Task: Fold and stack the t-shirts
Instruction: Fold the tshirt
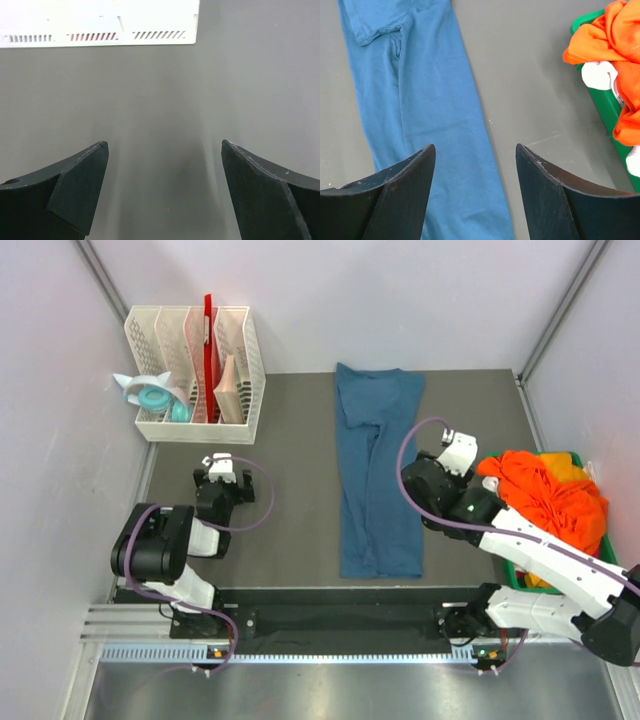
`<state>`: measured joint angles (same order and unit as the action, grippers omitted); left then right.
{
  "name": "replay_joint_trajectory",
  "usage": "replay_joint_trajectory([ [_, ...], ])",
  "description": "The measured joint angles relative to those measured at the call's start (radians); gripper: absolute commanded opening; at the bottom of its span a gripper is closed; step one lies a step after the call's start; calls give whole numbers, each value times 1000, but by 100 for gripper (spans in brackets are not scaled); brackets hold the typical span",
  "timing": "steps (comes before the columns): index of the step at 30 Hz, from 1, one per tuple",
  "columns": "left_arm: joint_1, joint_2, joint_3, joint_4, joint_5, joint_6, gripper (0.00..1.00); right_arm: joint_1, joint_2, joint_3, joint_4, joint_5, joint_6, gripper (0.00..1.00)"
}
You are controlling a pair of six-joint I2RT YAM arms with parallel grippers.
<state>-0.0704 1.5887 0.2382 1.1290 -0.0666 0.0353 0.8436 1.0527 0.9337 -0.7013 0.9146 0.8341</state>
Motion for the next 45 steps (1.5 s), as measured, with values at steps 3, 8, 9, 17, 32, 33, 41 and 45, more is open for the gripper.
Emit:
replay_joint_trajectory([
  [3,0,0,27,-13,-56,-27,99,1,6,4,0,4,5,66],
  [8,1,0,41,-10,-128,-61,99,1,38,3,29,4,-38,66],
  [9,1,0,41,-10,-134,-64,99,1,40,3,31,3,-42,67],
  [17,1,0,41,-10,-159,-72,99,3,5,-40,161,-54,-128,67],
  [32,2,0,41,-10,-160,-75,99,12,-94,-175,228,-139,-262,67],
  [33,2,0,41,-10,-160,-75,99,12,-106,-166,216,-142,-268,67],
  [41,2,0,41,-9,-160,-74,99,12,-159,-124,148,-172,-290,68],
  [45,-41,-25,41,-35,-232,-51,99,12,-154,-128,131,-178,-301,68],
])
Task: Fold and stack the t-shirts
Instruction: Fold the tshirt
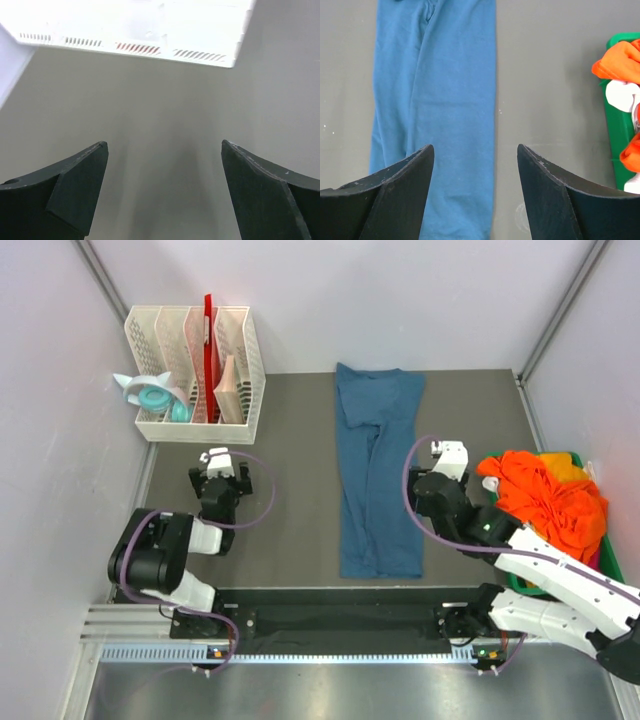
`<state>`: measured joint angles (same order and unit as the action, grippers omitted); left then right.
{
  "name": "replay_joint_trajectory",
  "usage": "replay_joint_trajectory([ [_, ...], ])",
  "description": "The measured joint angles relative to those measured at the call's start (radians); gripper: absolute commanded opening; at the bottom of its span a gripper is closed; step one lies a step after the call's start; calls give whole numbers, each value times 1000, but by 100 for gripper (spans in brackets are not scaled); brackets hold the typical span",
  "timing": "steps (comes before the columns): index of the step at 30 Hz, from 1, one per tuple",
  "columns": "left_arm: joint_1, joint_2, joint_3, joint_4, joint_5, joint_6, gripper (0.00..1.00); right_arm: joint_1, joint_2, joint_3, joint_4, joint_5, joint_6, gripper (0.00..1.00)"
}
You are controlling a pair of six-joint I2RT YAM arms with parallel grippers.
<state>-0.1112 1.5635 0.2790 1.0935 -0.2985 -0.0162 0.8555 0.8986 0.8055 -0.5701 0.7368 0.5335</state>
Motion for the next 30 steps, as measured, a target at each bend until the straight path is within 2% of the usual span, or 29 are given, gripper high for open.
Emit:
replay_joint_trajectory([
  [5,-193,-160,147,-254,-137,60,99,0,35,0,1,-3,-28,68],
  [9,-441,-215,399,-494,-298,41,99,0,53,0,0,-3,-43,69],
  [10,-514,-211,501,-609,-343,2,99,0,52,0,0,-2,-44,69],
  [14,-678,-181,759,-995,-436,-211,99,0,41,0,1,2,-42,69],
  [16,-737,-163,822,-1199,-500,-389,96,0,28,0,1,6,-37,69],
  [17,-756,-158,836,-1325,-517,-550,90,0,20,0,1,9,-33,69],
  [19,-754,-160,806,-1517,-474,-840,69,0,4,0,2,16,-21,69],
  [22,-696,-189,631,-1534,-338,-979,68,0,-20,-10,5,26,1,69],
  [24,-727,-148,605,-1612,-289,-1004,66,0,-29,-25,6,29,10,69],
  [25,-766,-97,635,-1647,-265,-1008,58,0,-30,-32,5,30,14,69],
  [26,-803,-27,694,-1694,-244,-1009,56,0,-29,-39,2,30,19,69],
  [30,-919,237,956,-1767,-219,-987,60,0,-19,-46,-16,29,50,69],
])
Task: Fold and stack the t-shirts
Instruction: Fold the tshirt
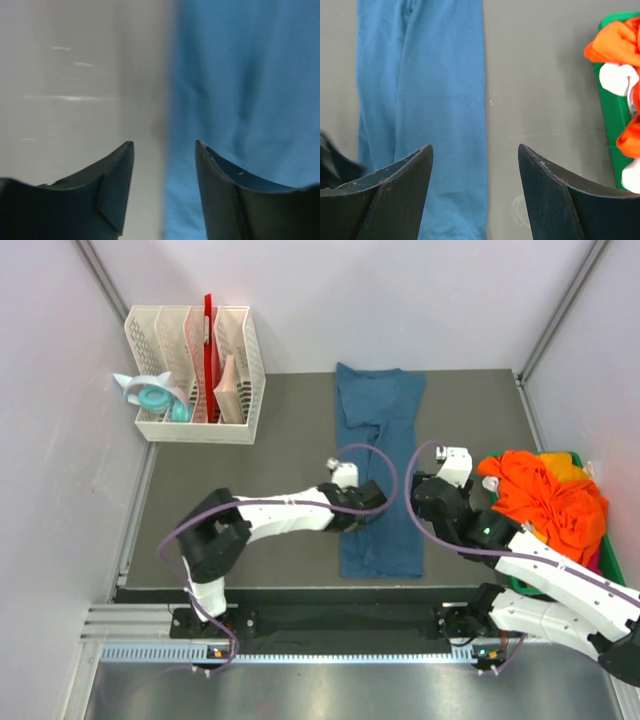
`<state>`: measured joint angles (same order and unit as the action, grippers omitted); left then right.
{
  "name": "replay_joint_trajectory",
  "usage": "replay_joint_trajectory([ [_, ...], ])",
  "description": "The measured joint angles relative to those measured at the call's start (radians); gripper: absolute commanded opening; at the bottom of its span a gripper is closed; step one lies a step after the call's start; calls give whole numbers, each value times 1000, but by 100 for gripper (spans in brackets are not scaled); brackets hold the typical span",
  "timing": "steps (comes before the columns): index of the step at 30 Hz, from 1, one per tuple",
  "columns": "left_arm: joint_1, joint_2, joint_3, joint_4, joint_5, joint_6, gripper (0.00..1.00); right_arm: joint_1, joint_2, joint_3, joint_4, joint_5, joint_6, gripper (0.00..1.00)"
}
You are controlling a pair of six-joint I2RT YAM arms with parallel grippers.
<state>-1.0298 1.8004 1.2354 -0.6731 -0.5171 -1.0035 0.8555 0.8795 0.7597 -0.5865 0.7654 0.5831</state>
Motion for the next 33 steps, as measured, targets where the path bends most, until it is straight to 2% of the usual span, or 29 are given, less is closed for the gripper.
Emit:
replay_joint_trajectory([
  [3,-90,31,5,29,10,32,61,0,-2,0,-20,0,26,69],
  [6,-147,-51,-114,96,39,37,60,0,-23,-15,-34,-2,46,69],
  [10,-133,-129,-216,107,46,32,59,1,-57,-41,-50,-8,52,69],
  [19,-124,-116,-238,192,63,42,55,2,-34,-49,-30,-10,29,69],
  [22,-124,-89,-238,226,86,42,48,-1,27,-43,15,-17,-16,68],
  [26,-124,-75,-237,250,96,51,20,-26,177,7,55,-54,-52,67],
  [27,-123,-73,-236,256,100,54,8,-33,206,19,65,-64,-58,68],
  [28,-123,-69,-235,262,107,62,3,-40,235,34,77,-79,-61,68],
  [29,-122,-68,-233,264,111,56,0,-43,246,41,85,-85,-64,68],
  [33,-122,-62,-228,267,118,51,0,-47,258,62,105,-109,-69,68],
])
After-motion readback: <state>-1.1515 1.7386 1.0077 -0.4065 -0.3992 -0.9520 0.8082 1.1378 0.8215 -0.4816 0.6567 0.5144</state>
